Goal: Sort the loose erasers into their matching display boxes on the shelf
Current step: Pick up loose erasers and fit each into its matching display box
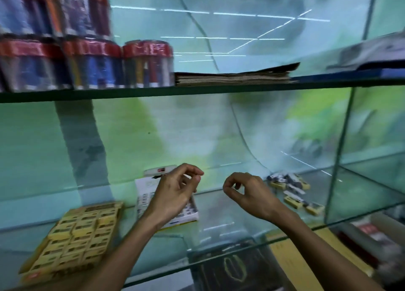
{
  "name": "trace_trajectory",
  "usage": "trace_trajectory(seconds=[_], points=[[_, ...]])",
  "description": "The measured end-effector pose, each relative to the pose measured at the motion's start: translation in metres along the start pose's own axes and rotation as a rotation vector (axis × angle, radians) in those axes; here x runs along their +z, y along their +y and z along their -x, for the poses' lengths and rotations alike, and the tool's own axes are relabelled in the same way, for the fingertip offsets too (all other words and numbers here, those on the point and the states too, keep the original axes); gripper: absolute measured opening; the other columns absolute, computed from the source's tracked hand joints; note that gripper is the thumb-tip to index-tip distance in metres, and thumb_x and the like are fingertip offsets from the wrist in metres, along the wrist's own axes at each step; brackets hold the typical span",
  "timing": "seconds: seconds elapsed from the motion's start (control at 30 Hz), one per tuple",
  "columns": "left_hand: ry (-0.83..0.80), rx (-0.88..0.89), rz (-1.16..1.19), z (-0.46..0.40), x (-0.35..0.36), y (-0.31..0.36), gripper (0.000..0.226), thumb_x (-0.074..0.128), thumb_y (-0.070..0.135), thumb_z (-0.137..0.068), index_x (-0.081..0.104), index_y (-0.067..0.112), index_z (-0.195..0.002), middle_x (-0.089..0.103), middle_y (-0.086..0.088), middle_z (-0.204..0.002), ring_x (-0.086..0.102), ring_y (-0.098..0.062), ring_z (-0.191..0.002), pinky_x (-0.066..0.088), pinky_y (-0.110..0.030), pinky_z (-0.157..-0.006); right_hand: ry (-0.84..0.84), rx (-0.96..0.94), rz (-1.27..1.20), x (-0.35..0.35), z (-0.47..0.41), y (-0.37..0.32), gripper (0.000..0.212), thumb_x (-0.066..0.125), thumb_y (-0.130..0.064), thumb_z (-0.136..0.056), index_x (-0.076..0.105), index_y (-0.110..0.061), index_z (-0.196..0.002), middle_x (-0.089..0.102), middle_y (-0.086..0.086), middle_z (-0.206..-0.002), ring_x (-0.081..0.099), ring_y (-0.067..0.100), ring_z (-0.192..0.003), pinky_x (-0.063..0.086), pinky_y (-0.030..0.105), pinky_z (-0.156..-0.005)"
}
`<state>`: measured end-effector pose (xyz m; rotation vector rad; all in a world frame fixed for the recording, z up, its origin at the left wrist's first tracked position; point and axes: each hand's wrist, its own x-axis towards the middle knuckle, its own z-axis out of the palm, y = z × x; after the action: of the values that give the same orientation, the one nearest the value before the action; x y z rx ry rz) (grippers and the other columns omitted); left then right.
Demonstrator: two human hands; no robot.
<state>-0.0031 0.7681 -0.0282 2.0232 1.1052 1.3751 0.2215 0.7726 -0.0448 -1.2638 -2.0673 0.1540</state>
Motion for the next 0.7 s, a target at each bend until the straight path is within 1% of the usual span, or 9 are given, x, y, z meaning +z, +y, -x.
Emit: trace_trajectory(seconds=[0.1, 0.27, 0.33, 0.4, 0.47, 0.53, 0.6, 0.67, 0.7], points=[[-0.104, 0.033, -0.061, -0.01, 0.037, 0.002, 0.011, 0.062, 0.02, -0.094, 0.066, 0.031, -0.093, 0.066, 0.012, -0.082, 0.062, -0.012, -0.071, 0.045, -0.018, -0.058, 0.068, 0.08, 0.026, -0.024, 0.007, 0.027, 0.006, 0.062, -0.024, -0.091, 0.064, -0.028, -0.086, 0.067, -0.013, -0.09, 0.059, 0.006, -0.083, 0.045, 0.022, -0.072], [-0.266, 0.126, -0.159, -0.025, 0.088, 0.0, 0.009, 0.062, 0.021, -0.094, 0.065, 0.029, -0.095, 0.064, 0.013, -0.094, 0.06, -0.006, -0.078, 0.044, -0.012, -0.067, 0.18, 0.287, 0.064, -0.059, 0.012, 0.076, 0.008, 0.065, -0.023, -0.086, 0.063, -0.029, -0.082, 0.063, -0.019, -0.078, 0.057, -0.005, -0.072, 0.038, 0.011, -0.061], [-0.315, 0.15, -0.186, -0.029, 0.103, 0.001, 0.01, 0.061, 0.021, -0.094, 0.064, 0.03, -0.095, 0.063, 0.012, -0.095, 0.059, -0.006, -0.08, 0.042, -0.009, -0.068, 0.191, 0.357, 0.064, -0.07, 0.014, 0.098, 0.01, 0.067, -0.022, -0.086, 0.061, -0.028, -0.083, 0.064, -0.017, -0.077, 0.058, 0.001, -0.07, 0.037, 0.01, -0.058], [-0.357, 0.152, -0.204, -0.033, 0.115, 0.001, 0.008, 0.06, 0.023, -0.094, 0.063, 0.03, -0.096, 0.062, 0.013, -0.095, 0.057, -0.006, -0.08, 0.041, -0.009, -0.068, 0.206, 0.409, 0.107, -0.078, 0.017, 0.116, 0.007, 0.068, -0.023, -0.087, 0.061, -0.023, -0.089, 0.065, -0.01, -0.085, 0.058, 0.011, -0.075, 0.036, 0.016, -0.059], [-0.401, 0.137, -0.223, -0.036, 0.125, 0.001, 0.006, 0.058, 0.028, -0.096, 0.062, 0.031, -0.098, 0.06, 0.014, -0.098, 0.057, -0.005, -0.08, 0.043, -0.011, -0.067, 0.198, 0.461, 0.163, -0.083, 0.019, 0.13, 0.016, 0.068, -0.028, -0.088, 0.062, -0.017, -0.097, 0.064, -0.002, -0.091, 0.056, 0.015, -0.079, 0.037, 0.02, -0.059], [-0.439, 0.139, -0.252, -0.04, 0.133, 0.0, 0.007, 0.056, 0.032, -0.096, 0.062, 0.033, -0.1, 0.059, 0.016, -0.1, 0.057, -0.005, -0.081, 0.045, -0.014, -0.069, 0.152, 0.533, 0.205, -0.086, 0.019, 0.139, 0.024, 0.068, -0.035, -0.088, 0.061, -0.014, -0.099, 0.061, 0.001, -0.089, 0.055, 0.016, -0.078, 0.037, 0.024, -0.058], [-0.461, 0.145, -0.274, -0.042, 0.14, 0.0, 0.008, 0.055, 0.033, -0.097, 0.061, 0.033, -0.101, 0.058, 0.017, -0.101, 0.057, -0.005, -0.082, 0.047, -0.017, -0.071, 0.096, 0.571, 0.237, -0.085, 0.017, 0.148, 0.024, 0.069, -0.038, -0.086, 0.062, -0.015, -0.082, 0.057, 0.0, -0.07, 0.048, 0.013, -0.059, 0.032, 0.025, -0.049], [-0.469, 0.141, -0.281, -0.043, 0.146, 0.0, 0.009, 0.055, 0.033, -0.097, 0.061, 0.033, -0.103, 0.058, 0.018, -0.101, 0.057, -0.006, -0.082, 0.048, -0.018, -0.072, 0.048, 0.58, 0.233, -0.084, 0.015, 0.155, 0.037, 0.069, -0.034, -0.085, 0.053, -0.016, -0.057, 0.042, -0.001, -0.049, 0.032, 0.012, -0.042, 0.026, 0.024, -0.045], [-0.471, 0.136, -0.28, -0.044, 0.148, 0.0, 0.009, 0.055, 0.033, -0.097, 0.062, 0.032, -0.103, 0.058, 0.018, -0.101, 0.058, -0.006, -0.083, 0.048, -0.018, -0.072, 0.03, 0.578, 0.23, -0.084, 0.014, 0.158, 0.041, 0.068, -0.029, -0.085, 0.048, -0.017, -0.051, 0.036, -0.001, -0.045, 0.026, 0.012, -0.039, 0.024, 0.024, -0.044]])
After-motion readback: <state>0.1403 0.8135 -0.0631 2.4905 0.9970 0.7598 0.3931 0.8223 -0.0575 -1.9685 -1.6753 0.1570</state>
